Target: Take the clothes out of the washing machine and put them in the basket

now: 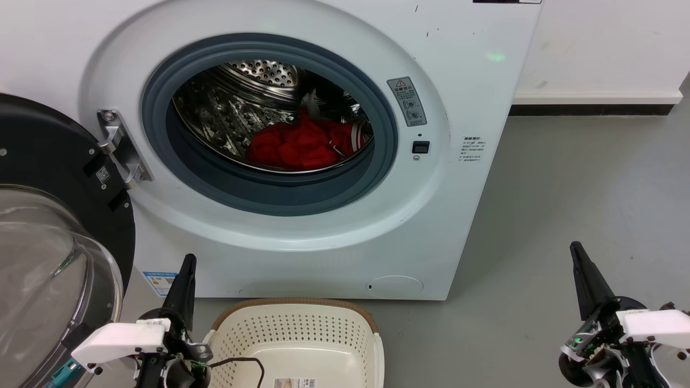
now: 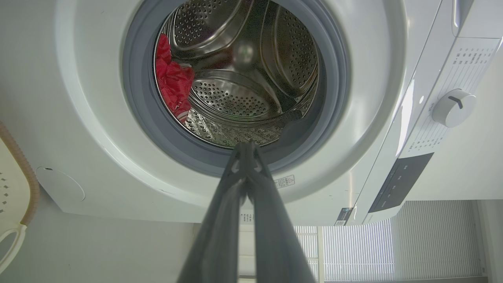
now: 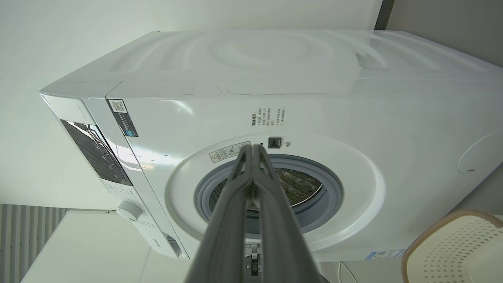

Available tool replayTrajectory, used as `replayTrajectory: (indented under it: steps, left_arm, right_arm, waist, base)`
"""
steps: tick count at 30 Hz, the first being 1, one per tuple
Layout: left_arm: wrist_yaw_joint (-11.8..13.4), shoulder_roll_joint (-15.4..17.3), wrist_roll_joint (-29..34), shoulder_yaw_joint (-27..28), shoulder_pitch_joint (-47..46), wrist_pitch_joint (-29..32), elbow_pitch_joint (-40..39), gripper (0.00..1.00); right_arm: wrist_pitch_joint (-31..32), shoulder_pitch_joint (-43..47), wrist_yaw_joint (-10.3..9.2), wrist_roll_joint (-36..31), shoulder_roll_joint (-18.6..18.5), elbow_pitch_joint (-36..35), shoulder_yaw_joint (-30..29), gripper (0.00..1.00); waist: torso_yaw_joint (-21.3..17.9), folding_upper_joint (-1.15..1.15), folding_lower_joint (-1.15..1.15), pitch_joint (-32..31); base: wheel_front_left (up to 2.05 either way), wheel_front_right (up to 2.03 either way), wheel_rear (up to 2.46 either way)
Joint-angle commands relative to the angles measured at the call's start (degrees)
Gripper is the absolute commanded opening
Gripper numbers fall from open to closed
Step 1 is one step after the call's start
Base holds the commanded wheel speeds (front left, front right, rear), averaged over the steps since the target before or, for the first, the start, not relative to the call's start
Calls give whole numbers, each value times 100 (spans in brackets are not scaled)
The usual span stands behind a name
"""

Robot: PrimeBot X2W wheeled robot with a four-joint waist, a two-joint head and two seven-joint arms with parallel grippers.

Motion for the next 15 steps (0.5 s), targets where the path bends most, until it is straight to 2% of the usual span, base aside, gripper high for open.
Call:
replayTrajectory:
  steps: [1,15]
  left_arm:
    - [-15,1,-1,18,-40,3,-8,0]
    - [-15,1,-1,18,-40,3,-8,0]
  right_arm:
    - [-10,-90,0,-2,28,5,4,0]
    - [-10,-90,0,-2,28,5,4,0]
  waist:
    - [0,0,0,0]
    - [0,0,0,0]
  base:
    - [0,0,0]
    - [0,0,0]
